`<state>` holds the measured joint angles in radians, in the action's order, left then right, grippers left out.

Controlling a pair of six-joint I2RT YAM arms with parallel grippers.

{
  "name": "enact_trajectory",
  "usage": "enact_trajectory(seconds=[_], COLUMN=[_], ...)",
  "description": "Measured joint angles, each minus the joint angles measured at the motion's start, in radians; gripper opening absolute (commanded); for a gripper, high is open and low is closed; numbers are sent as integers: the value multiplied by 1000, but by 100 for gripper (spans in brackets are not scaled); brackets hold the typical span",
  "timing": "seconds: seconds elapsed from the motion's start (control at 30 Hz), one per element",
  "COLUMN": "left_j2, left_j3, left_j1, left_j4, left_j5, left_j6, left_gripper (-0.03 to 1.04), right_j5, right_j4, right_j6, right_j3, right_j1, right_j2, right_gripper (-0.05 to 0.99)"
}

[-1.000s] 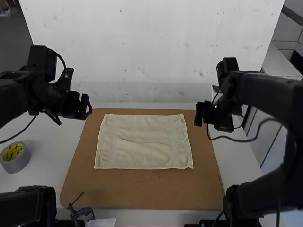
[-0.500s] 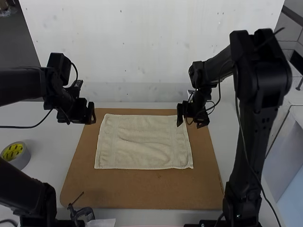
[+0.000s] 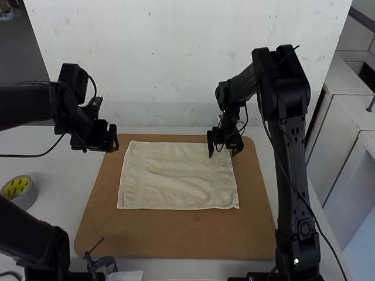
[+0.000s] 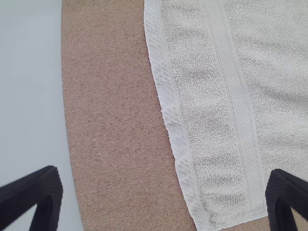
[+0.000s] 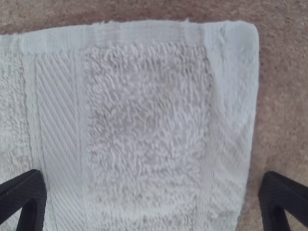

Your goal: Fold the towel.

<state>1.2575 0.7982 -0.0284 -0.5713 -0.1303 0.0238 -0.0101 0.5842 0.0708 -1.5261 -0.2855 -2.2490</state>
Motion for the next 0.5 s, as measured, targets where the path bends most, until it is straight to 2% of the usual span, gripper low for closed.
enact_trajectory(seconds=[0.33,0.4,0.43,0.5], left_j2=[40,49,52,59], left_j3=[0,0,0,0], left_j1=[0,0,0,0], left_j4=[13,18,23,36], left_j5=[0,0,0,0], left_j6=[0,0,-1,0], left_gripper=[94,94,94,94], right_j5=[17,16,14,14], right_j4=[58,75,83,89], right_j6=[25,27,26,29], right_j3=[-126,-145,-153,-172], right_j1=[7,9,10,14], right_j2=[-76,-86,-91,-101], right_gripper=[93,83,74,46])
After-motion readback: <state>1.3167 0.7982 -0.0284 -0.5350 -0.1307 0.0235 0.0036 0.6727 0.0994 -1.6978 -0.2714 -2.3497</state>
